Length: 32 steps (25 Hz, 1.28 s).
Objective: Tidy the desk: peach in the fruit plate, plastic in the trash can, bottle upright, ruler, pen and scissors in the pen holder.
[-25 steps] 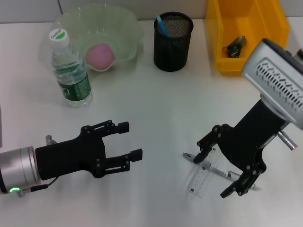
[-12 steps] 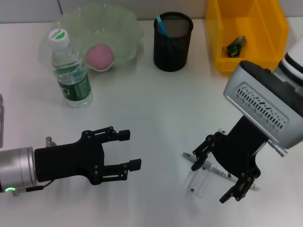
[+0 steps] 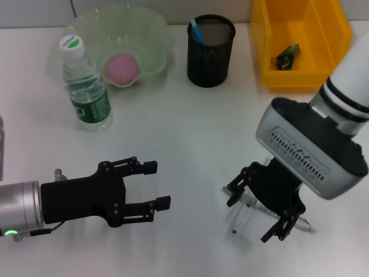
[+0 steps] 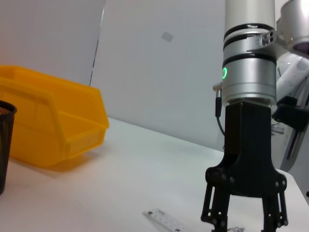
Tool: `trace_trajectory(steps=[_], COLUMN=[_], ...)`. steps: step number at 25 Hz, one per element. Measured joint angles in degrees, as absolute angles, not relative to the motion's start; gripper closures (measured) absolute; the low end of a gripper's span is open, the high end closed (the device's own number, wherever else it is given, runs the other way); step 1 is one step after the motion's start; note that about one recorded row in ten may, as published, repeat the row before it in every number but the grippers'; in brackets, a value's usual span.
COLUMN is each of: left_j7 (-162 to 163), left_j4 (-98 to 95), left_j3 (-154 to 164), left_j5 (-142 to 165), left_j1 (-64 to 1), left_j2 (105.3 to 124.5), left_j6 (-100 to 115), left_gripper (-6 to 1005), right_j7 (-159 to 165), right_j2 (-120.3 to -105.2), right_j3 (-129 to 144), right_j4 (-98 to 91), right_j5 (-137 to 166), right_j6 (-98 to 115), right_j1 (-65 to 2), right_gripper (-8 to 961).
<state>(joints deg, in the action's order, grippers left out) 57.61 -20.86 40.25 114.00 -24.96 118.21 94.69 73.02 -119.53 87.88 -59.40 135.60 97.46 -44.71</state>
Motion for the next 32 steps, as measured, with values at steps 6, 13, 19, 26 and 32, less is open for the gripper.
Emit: trace_trajectory(steps=[6, 13, 19, 26, 32], left_j7=[58.03, 58.13, 58.27, 58.54, 58.54], left_j4=[-20.81, -20.7, -20.83, -20.83, -20.83], left_j3=[40.0, 39.82, 39.81, 39.81, 39.82], left_j5=[114.0, 113.8, 113.67, 113.88, 113.88], left_j1=[-24.8, -24.55, -24.26, -24.13, -24.08], left_j2=[118.21, 118.21, 118.21, 118.22, 118.21], left_j6=[94.63, 94.57, 94.56, 94.56, 94.57], left_gripper=[203, 203, 203, 203, 204], right_j7=[71.9, 71.13, 70.65, 70.52, 70.49], right_j2=[-119.62, -119.63, -119.62, -119.61, -119.61], right_j3=[91.47, 93.11, 94.49, 96.62, 97.37], right_j4=[-59.42, -59.84, -59.74, -58.92, -58.67], right_j5=[135.61, 135.51, 134.83, 134.28, 134.23], right_j6=[95.01, 93.87, 93.18, 90.94, 90.0], right_j1=[-44.64, -44.56, -44.56, -44.56, -44.49], right_gripper=[218, 235, 250, 268, 293])
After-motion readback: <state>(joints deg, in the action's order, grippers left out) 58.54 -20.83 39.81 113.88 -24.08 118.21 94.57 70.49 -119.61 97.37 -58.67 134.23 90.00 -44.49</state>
